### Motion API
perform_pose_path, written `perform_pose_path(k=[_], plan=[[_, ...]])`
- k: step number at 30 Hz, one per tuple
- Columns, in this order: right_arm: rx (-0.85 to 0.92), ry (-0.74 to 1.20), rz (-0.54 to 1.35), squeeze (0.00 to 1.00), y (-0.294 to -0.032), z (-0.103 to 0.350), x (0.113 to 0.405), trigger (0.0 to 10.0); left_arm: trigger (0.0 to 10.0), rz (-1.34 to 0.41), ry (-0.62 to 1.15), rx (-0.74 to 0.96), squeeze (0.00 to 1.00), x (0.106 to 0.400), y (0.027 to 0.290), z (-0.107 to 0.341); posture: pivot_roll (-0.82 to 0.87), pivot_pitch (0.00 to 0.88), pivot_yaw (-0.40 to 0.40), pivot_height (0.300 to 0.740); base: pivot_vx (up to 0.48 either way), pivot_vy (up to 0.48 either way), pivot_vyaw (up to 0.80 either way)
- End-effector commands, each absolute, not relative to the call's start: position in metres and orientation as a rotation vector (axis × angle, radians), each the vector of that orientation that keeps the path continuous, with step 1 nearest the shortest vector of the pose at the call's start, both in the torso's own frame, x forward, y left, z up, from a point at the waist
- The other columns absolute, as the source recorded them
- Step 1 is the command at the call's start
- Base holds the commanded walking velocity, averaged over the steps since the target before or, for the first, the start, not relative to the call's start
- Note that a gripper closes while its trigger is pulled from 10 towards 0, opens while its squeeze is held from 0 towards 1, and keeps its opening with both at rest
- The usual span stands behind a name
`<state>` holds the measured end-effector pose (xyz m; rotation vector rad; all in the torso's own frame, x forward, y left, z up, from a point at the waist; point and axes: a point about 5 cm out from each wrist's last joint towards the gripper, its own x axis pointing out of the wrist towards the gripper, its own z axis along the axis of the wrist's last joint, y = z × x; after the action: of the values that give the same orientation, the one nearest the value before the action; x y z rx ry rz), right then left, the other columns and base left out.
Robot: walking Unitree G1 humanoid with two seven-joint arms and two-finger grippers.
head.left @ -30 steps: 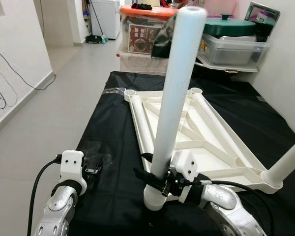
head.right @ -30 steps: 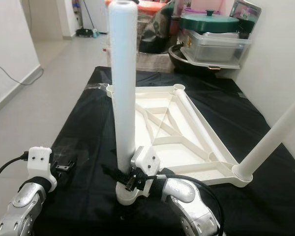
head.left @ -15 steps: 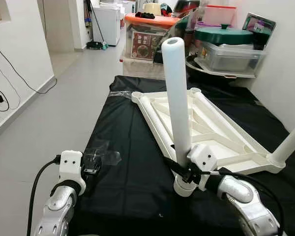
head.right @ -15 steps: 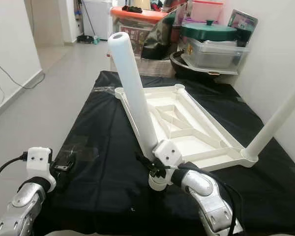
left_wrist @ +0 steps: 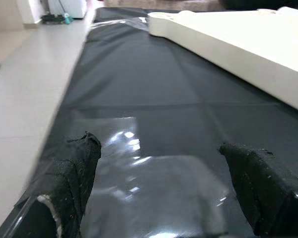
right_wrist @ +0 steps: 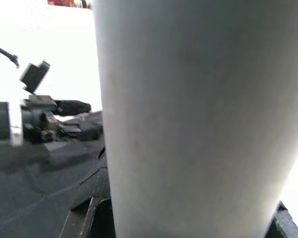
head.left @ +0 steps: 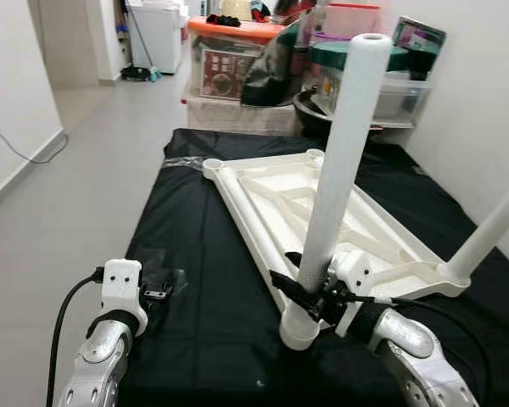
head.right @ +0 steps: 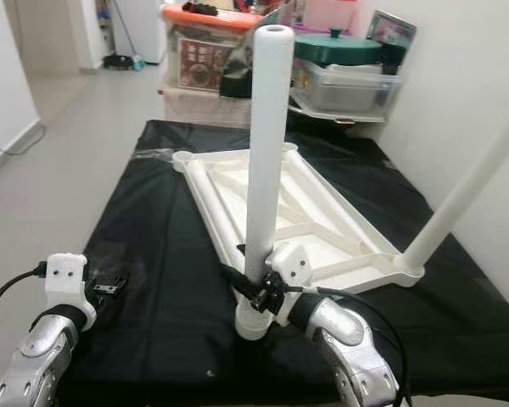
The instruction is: Building children table
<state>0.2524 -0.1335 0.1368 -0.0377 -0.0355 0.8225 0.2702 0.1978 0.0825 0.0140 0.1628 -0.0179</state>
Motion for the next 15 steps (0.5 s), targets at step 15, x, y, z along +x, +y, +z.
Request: perform_pose_path(k=[15], plan=[[-0.031, 0.074, 0.819, 0.00, -0.1362, 0.1163, 0.2459, 0.0, 10.0, -0.022, 0.172, 0.026, 0.00, 0.2705, 0.1979, 0.0800, 0.13, 0.000, -0.084, 0.740, 0.000, 0.000, 0.00]])
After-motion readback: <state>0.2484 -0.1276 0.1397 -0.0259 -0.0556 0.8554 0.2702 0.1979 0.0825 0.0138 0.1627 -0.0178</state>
